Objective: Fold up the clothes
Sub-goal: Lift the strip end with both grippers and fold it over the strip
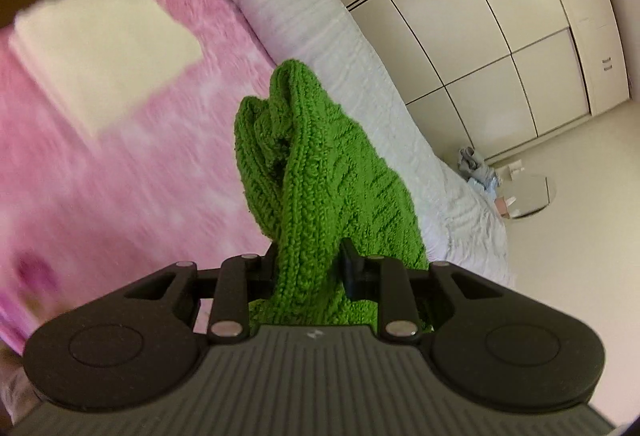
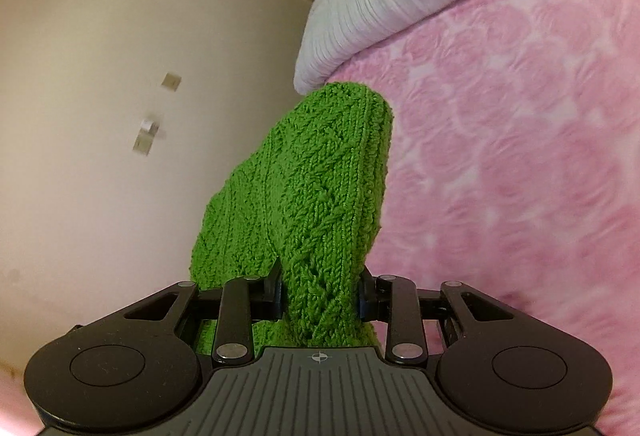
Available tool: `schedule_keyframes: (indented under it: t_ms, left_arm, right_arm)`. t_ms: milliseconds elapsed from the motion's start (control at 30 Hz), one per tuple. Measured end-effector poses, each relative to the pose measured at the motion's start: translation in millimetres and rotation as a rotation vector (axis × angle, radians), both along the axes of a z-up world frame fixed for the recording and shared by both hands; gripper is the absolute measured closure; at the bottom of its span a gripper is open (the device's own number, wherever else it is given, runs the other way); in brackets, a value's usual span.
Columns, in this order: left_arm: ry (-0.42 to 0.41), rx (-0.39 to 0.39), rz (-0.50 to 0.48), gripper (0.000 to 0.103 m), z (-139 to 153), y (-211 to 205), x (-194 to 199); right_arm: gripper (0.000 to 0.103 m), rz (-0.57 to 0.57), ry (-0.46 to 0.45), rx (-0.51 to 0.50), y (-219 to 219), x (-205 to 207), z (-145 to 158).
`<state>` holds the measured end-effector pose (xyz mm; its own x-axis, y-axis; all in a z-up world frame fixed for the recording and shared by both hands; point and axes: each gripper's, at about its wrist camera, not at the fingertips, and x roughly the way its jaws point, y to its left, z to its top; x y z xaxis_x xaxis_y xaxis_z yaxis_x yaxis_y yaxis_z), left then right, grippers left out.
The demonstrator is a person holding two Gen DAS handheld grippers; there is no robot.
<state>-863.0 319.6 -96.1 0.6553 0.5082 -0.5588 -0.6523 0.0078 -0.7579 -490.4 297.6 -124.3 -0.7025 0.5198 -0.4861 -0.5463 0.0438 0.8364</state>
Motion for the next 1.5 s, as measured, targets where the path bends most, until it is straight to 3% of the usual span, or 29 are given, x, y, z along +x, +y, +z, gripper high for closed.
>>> schedule_keyframes:
  t_ms: [233,500,800,1067,1500]
  left_arm:
    - [0.054,-0.045,-0.132,0.08,3.0,90.6,-109.8]
    - [0.04,-0.098,-0.159,0.081,-36.2,170.7,-174.2]
    - [0.089,-0.085,-0.174,0.083,-78.9,269.5,-198.1]
    - [0.103,-0.105,-0.17,0.083,-121.9,329.4,-204.0]
    - [0.095,-0.141,-0.185,0.083,-159.3,363.0,-204.5]
  right_arm:
    - [0.072,-0.128,0.028,-0.062,43.9,-115.5,-0.2]
    - [0.071,-0.157,-0.026,-0.108,117.5,-185.2,-13.0]
    - [0.071,-0.146,-0.08,-0.107,207.7,-233.2,-55.4]
    - [0.071,-0.154,-0.117,-0.125,267.7,-253.8,-97.0]
    - [0.07,-0.112,-0.207,-0.117,306.2,-265.2,-122.3]
